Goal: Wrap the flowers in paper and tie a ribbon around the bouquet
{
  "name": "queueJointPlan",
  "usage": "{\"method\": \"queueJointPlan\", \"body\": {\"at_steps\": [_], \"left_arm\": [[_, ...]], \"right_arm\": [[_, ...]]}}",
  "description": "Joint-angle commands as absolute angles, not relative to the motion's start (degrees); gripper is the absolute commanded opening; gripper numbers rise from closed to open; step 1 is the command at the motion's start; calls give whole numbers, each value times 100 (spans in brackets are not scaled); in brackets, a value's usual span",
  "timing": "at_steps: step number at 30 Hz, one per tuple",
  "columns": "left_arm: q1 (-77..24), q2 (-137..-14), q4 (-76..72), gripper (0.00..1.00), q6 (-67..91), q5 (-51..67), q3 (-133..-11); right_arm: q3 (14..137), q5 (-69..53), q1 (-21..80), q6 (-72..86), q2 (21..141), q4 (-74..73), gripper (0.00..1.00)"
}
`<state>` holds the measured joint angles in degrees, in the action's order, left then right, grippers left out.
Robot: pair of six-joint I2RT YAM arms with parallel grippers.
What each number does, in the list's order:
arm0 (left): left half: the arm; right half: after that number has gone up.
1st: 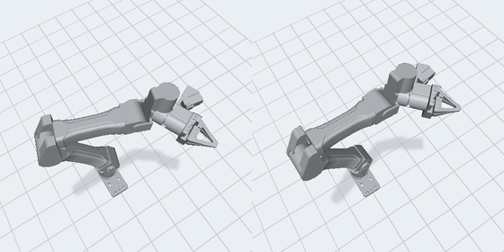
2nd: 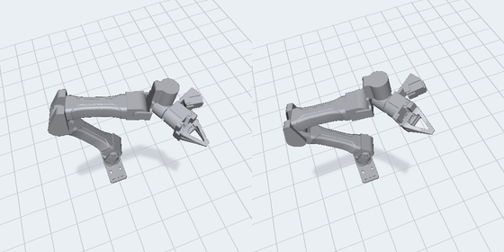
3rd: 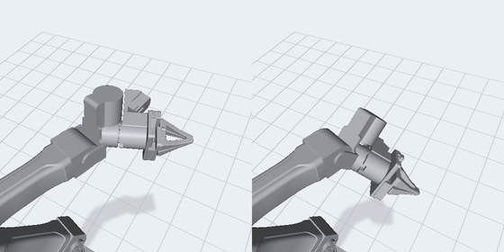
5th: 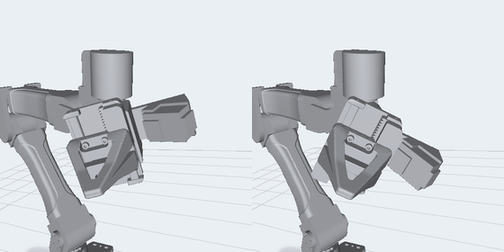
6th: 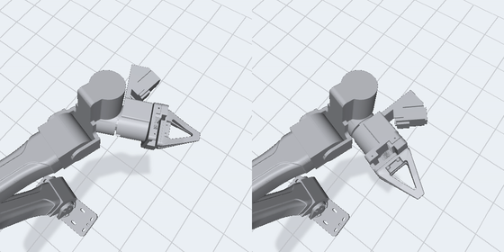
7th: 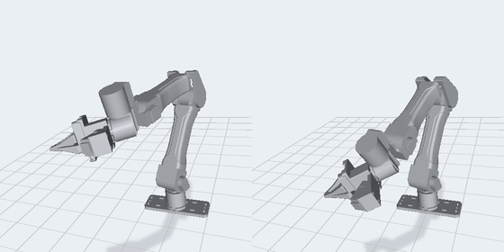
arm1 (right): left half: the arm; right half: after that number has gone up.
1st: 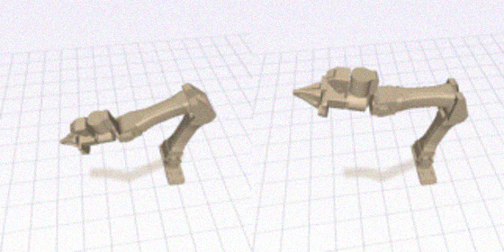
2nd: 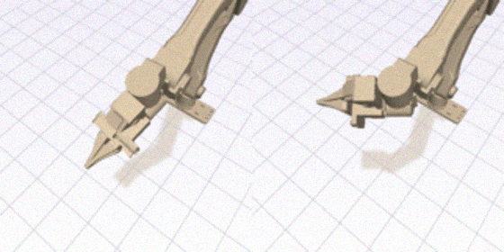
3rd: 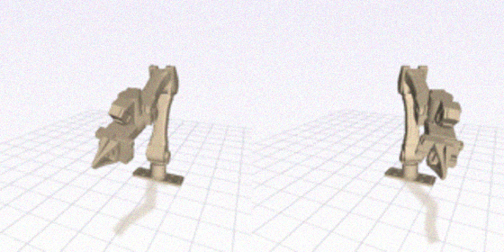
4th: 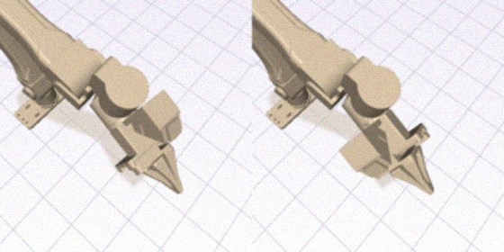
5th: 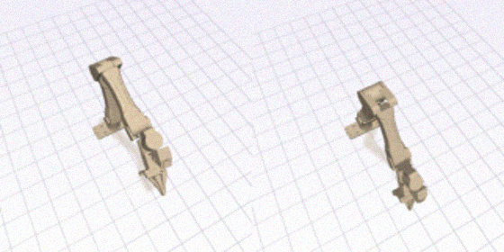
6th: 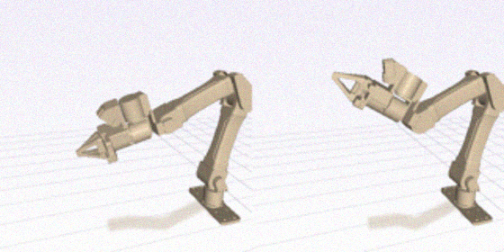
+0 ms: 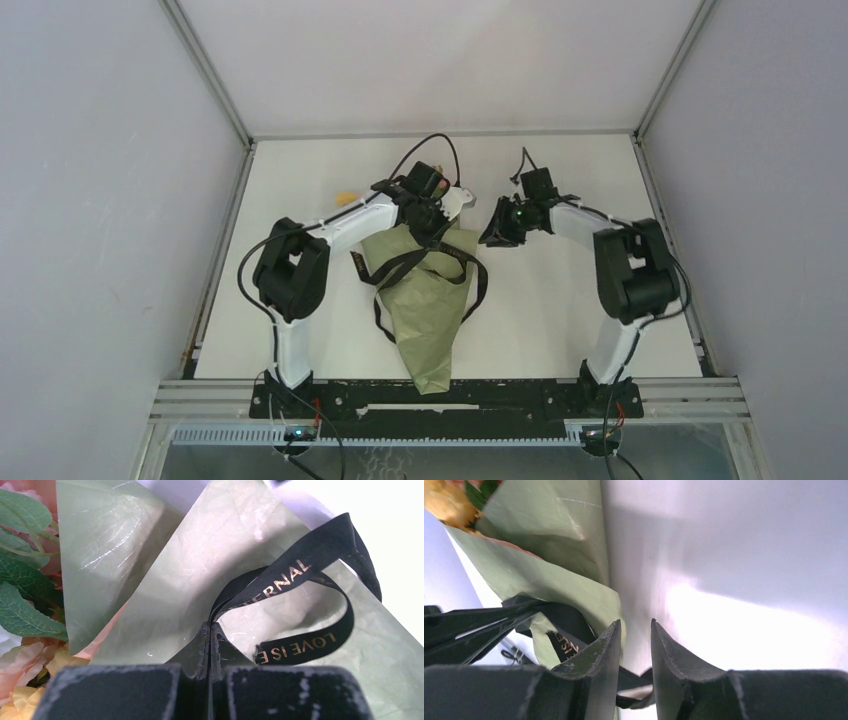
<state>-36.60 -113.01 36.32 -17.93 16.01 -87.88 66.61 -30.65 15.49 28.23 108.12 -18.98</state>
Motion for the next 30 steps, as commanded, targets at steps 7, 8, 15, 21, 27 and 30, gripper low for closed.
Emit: {"method": "queueJointPlan", "body": {"at_steps": [7, 8, 15, 21, 27, 30], "left_arm": [[-3674, -11338, 3394, 0, -1648, 1592, -8711], [-3675, -11342, 3393, 0, -1644, 1605, -8704], [-3680, -11364, 3392, 0, -1635, 1625, -8684], [-3682, -11298, 3375, 0, -1622, 1633, -8622], [-3681, -11274, 3357, 0, -1627, 1622, -8562], [-3677, -11263, 3364, 0, -1619, 1640, -8553]], "right_arm": [[5393, -845, 2470, 3436, 8558, -1181, 40], [5224, -712, 2537, 3545, 8401, -1097, 40], [4728, -1179, 3057, 4162, 8275, -382, 42], [4729, -999, 3252, 4346, 8808, -341, 47], [4731, -981, 3317, 4368, 9219, -210, 46], [4737, -1062, 3311, 4351, 9407, -59, 45]]}}
